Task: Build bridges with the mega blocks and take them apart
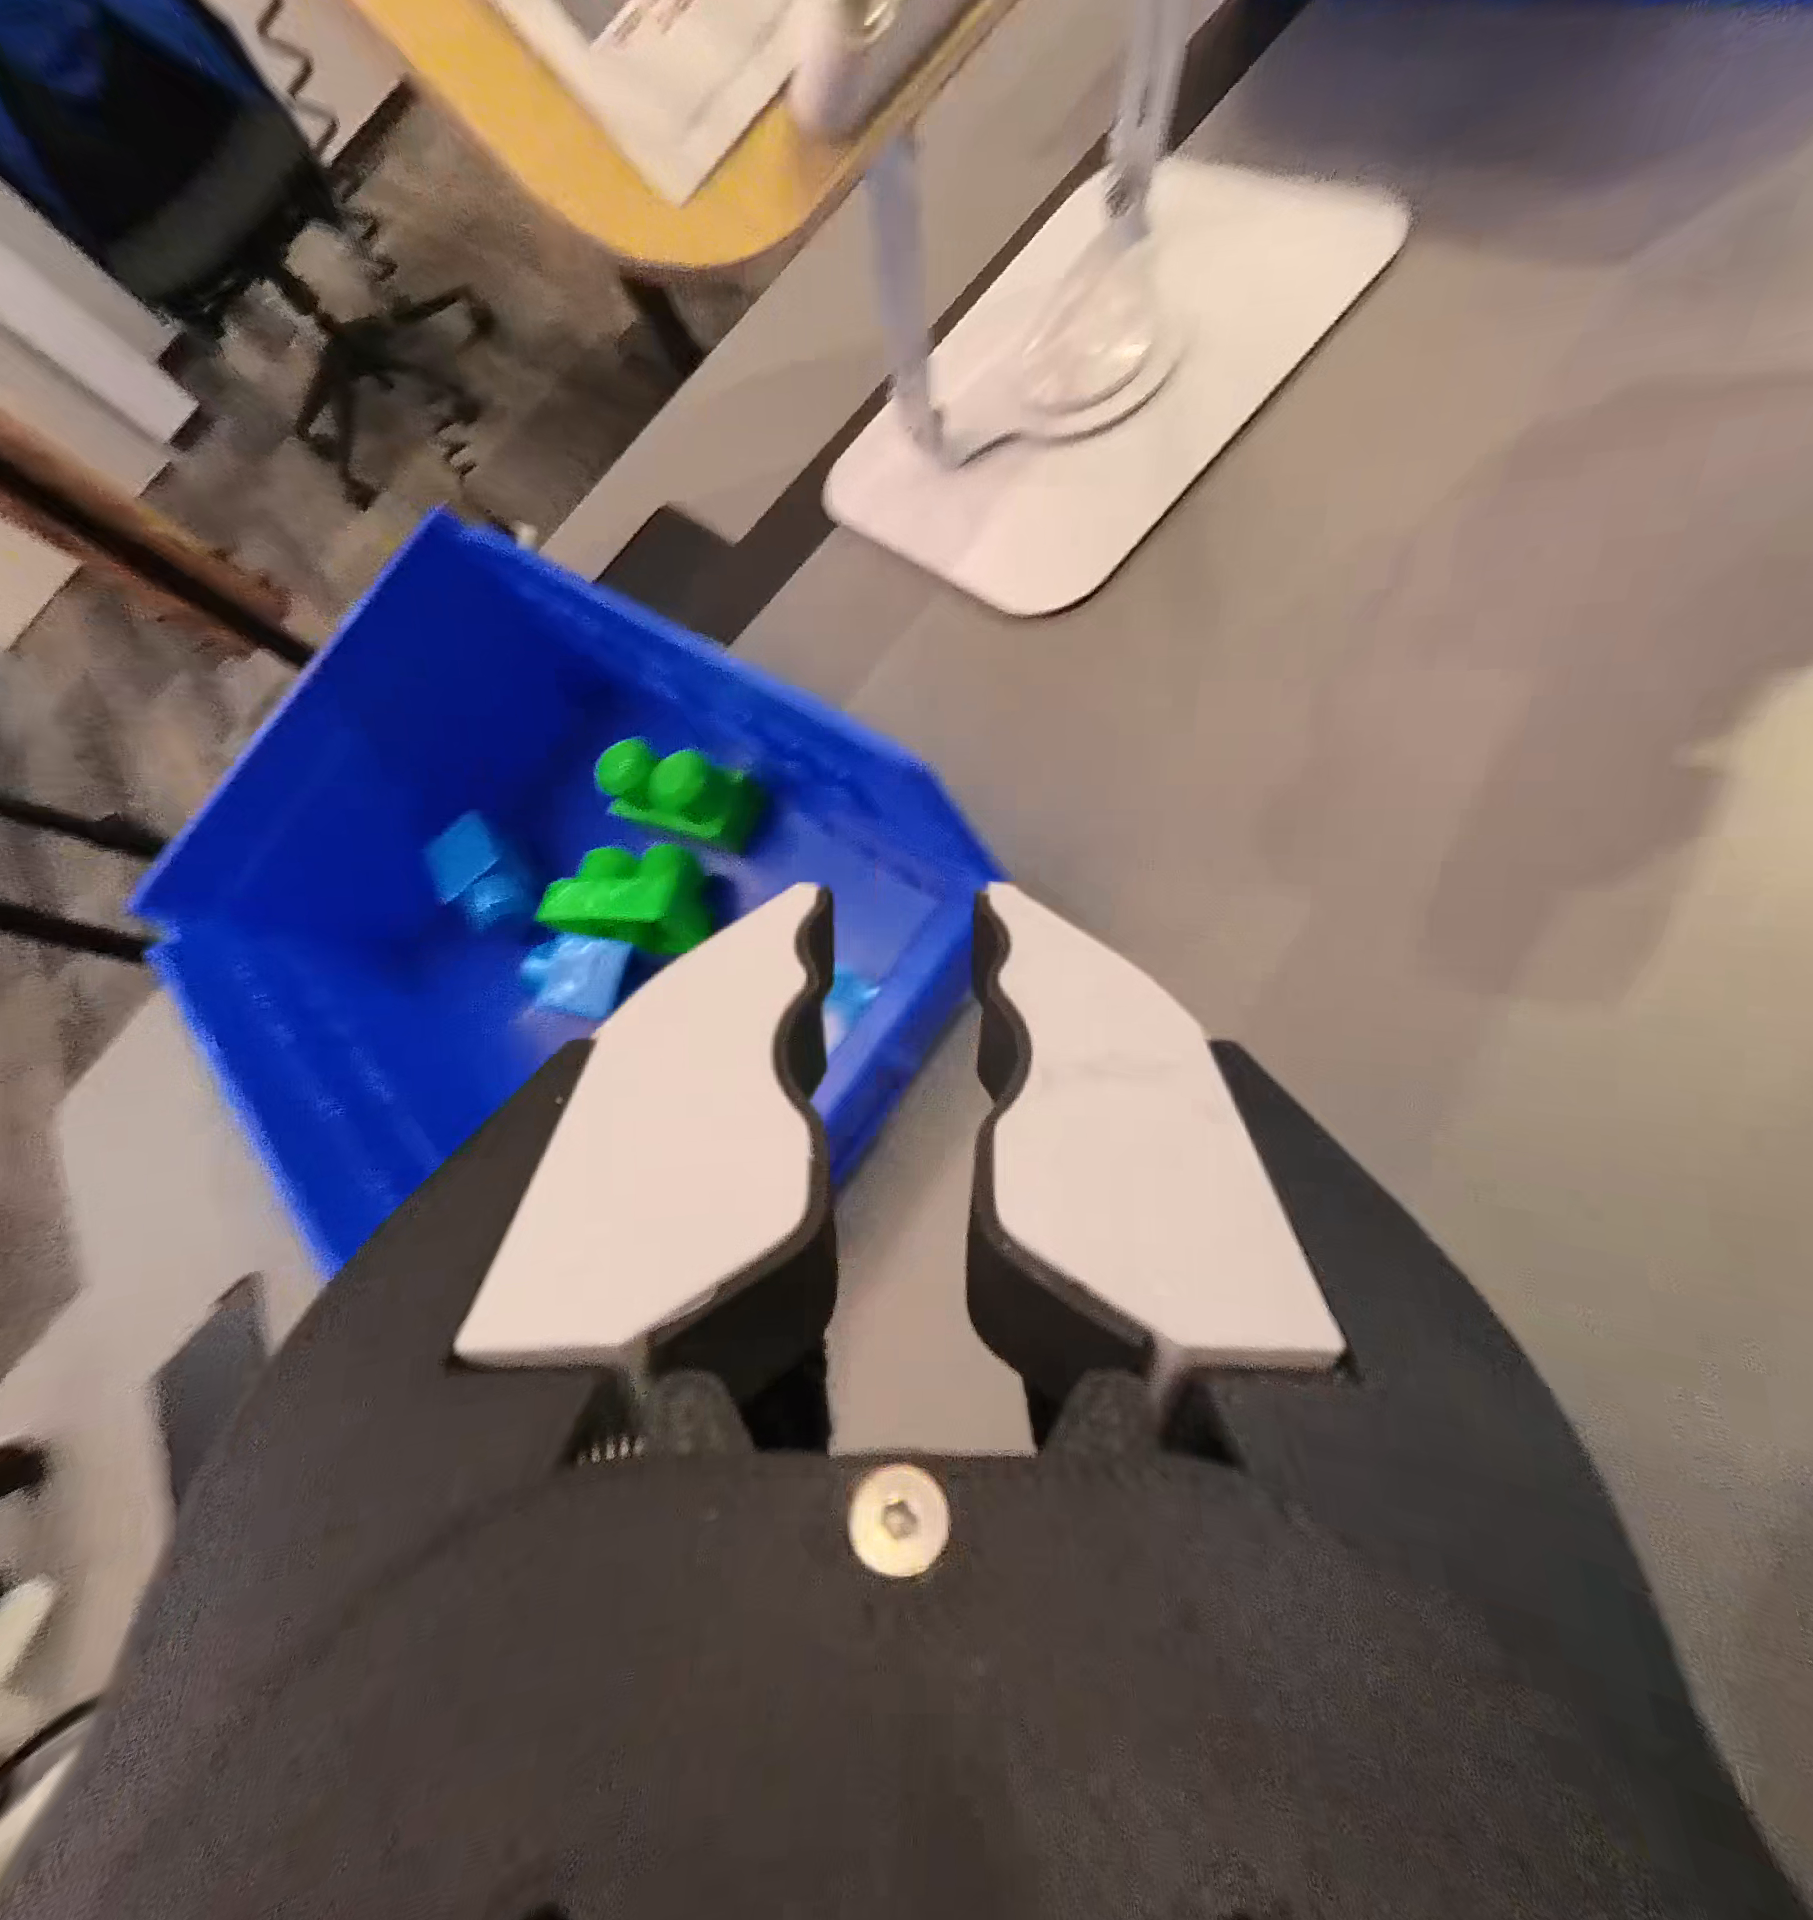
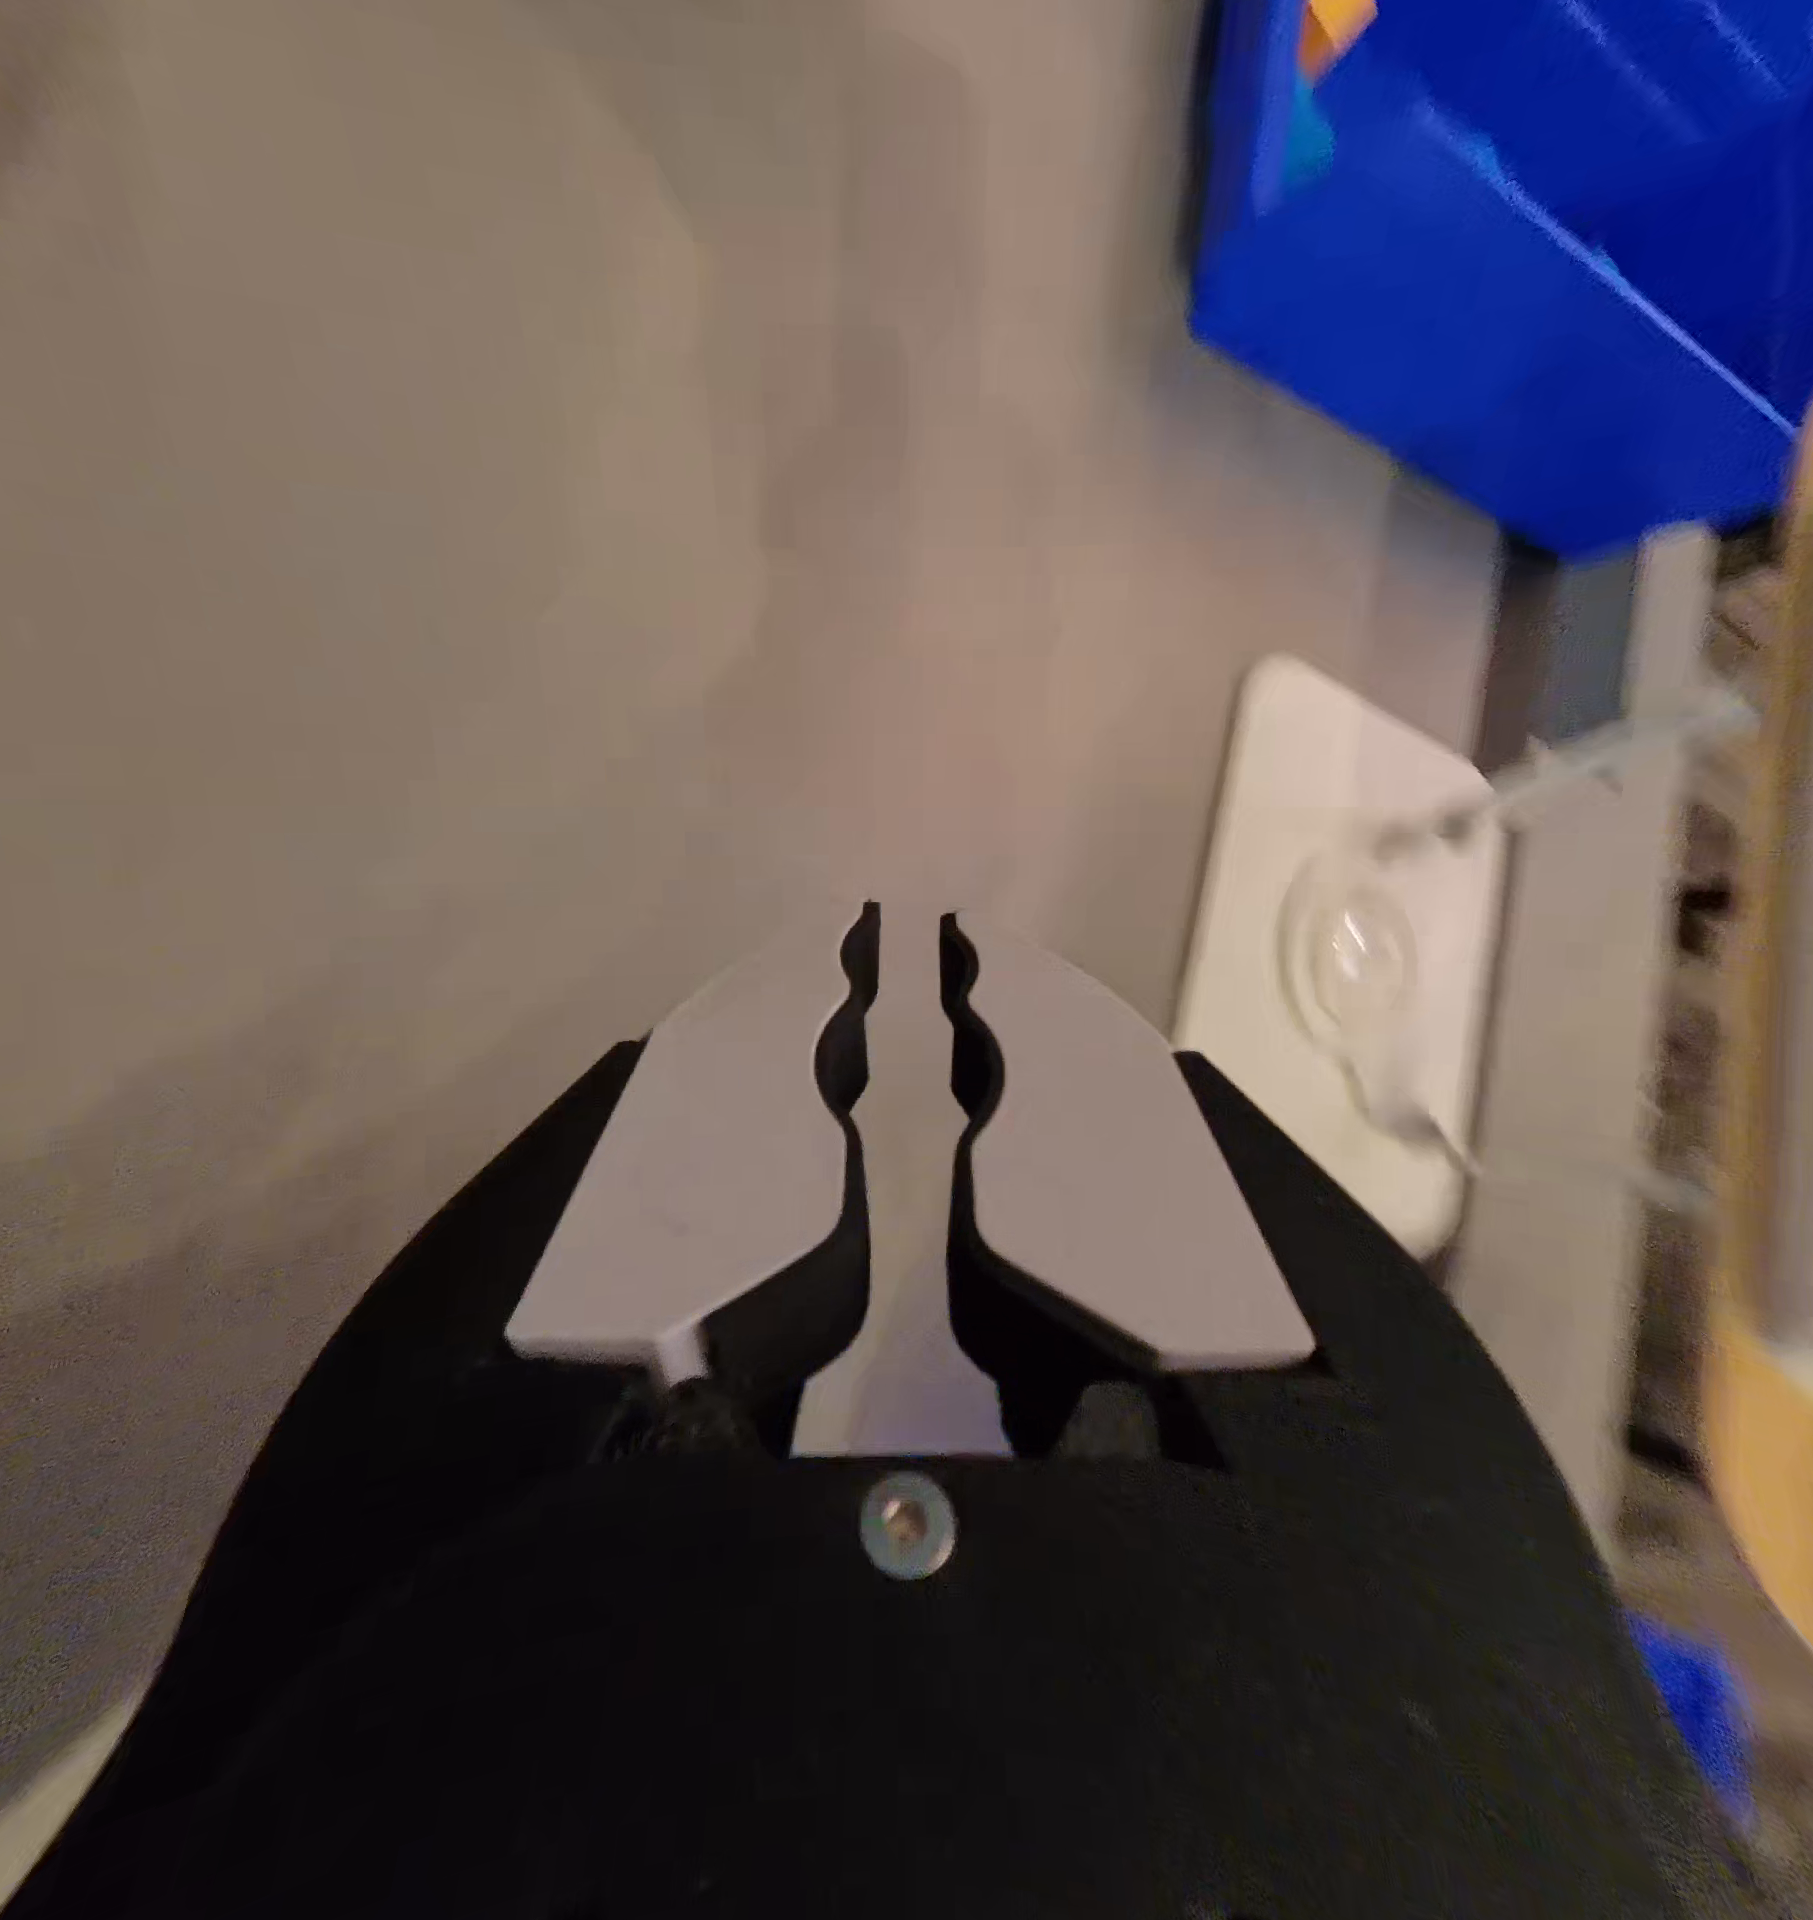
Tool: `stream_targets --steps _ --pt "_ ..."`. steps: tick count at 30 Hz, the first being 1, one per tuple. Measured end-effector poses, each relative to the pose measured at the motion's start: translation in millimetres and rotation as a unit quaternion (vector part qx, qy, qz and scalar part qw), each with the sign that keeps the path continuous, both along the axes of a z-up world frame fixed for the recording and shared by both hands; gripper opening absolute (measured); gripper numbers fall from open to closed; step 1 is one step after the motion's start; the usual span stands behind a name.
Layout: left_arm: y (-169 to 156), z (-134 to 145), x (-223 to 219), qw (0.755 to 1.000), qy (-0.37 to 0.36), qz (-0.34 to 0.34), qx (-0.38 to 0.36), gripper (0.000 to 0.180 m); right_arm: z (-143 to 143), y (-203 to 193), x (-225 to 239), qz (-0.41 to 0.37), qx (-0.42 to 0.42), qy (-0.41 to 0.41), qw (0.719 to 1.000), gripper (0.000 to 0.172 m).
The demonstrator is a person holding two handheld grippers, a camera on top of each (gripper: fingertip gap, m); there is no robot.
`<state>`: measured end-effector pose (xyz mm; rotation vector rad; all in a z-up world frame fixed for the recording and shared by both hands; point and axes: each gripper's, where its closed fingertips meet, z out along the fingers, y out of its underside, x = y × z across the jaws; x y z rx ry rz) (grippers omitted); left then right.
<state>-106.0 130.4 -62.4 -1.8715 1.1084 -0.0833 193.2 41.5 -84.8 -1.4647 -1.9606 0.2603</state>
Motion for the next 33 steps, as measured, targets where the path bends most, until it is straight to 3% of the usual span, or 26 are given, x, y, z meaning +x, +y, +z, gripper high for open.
stream_targets --steps 1,7,13,17,25,29,33 --pt "11.1 0.3 -10.0 1.0 0.022 0.013 0.0 0.029 -8.8 -7.0 -20.9 0.019 -0.03 0.022 0.999 0.009" --pt "94.2 -32.7 -46.2 0.988 0.143 0.037 -0.05 0.049 -72.6 -18.0 -106.5 0.068 -0.102 0.079 0.989 0.003" --pt "157.0 -98.5 -79.9 0.946 0.284 0.065 -0.14 0.066 -103.3 -23.9 -115.7 0.088 -0.112 0.064 0.988 0.0" --pt "169.1 -128.2 -94.6 0.919 0.334 0.076 -0.194 0.077 -106.6 -28.0 -112.5 0.099 -0.126 0.066 0.985 0.0" --pt "171.4 -135.3 -86.3 0.919 0.296 0.061 -0.252 0.065 -111.8 -31.0 -109.8 0.11 -0.129 0.057 0.984 0.0" --pt "169.8 -134.4 -86.7 0.918 0.304 0.061 -0.249 0.064 -113.5 -30.8 -109.7 0.11 -0.128 0.054 0.984 0.0" --pt "165.9 -123.3 -84.8 0.931 0.284 0.068 -0.217 0.064 -109.5 -28.1 -110.2 0.105 -0.134 0.068 0.983 0.0"
